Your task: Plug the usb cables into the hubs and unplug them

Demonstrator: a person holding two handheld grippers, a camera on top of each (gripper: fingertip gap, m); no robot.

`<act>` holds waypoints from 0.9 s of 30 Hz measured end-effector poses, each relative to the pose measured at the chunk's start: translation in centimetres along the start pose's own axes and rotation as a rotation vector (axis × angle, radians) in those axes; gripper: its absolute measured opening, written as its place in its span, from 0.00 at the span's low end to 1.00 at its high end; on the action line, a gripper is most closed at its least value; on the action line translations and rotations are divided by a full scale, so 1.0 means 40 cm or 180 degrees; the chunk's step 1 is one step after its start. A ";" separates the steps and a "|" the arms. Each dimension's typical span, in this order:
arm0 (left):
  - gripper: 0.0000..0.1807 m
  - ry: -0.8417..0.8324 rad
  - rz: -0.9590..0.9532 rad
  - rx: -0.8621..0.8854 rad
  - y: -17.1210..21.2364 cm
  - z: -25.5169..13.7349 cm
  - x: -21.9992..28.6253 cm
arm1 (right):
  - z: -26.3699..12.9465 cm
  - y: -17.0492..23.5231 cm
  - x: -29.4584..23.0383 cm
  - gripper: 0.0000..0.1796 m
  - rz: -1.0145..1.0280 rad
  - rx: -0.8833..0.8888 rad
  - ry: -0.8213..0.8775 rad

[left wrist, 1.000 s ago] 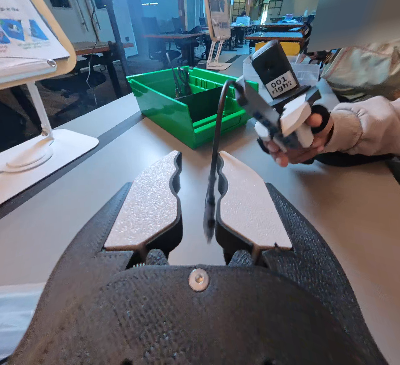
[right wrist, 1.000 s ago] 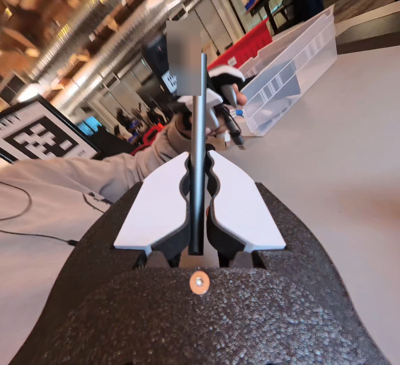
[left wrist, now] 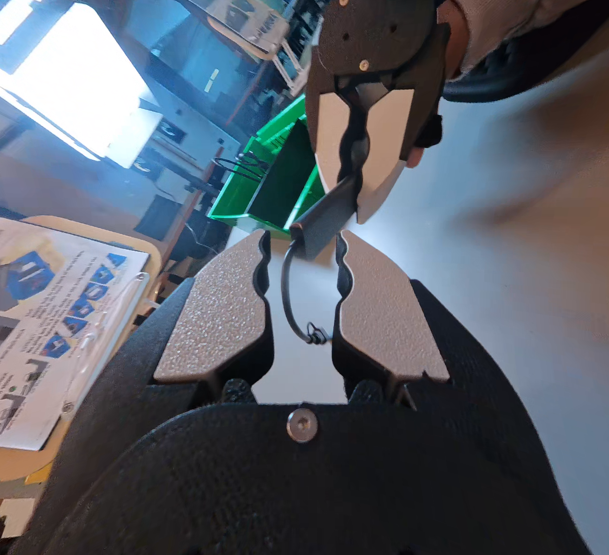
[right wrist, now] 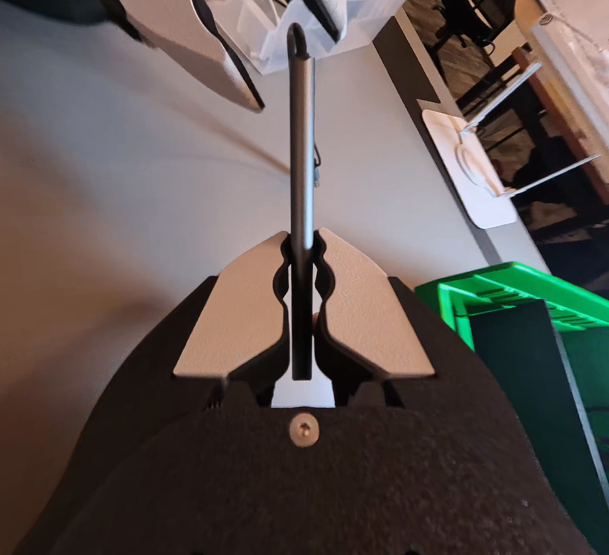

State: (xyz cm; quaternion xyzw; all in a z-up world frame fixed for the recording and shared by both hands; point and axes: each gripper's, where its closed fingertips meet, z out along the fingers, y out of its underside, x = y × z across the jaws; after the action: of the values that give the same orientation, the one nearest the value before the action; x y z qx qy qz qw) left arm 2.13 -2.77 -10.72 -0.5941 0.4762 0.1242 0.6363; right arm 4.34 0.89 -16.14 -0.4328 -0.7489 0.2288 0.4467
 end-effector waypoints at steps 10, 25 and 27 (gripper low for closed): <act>0.07 0.0625 -0.0132 -0.0182 0.021 -0.007 0.065 | -0.022 -0.057 -0.024 0.08 -0.0784 0.0520 0.0148; 0.06 0.0959 -0.2649 0.1884 -0.120 -0.091 -0.055 | -0.174 -0.222 0.003 0.17 0.1247 0.2536 -0.0995; 0.07 0.1104 -0.2614 0.1557 -0.092 -0.060 -0.014 | -0.191 -0.235 0.018 0.07 0.1265 0.2679 -0.0856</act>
State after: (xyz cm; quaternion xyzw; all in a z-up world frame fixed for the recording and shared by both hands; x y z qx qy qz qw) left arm 3.42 -5.60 -7.56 -0.5778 0.3172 -0.3518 0.6646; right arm 6.62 -3.71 -5.16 -0.3158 -0.5451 0.6467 0.4299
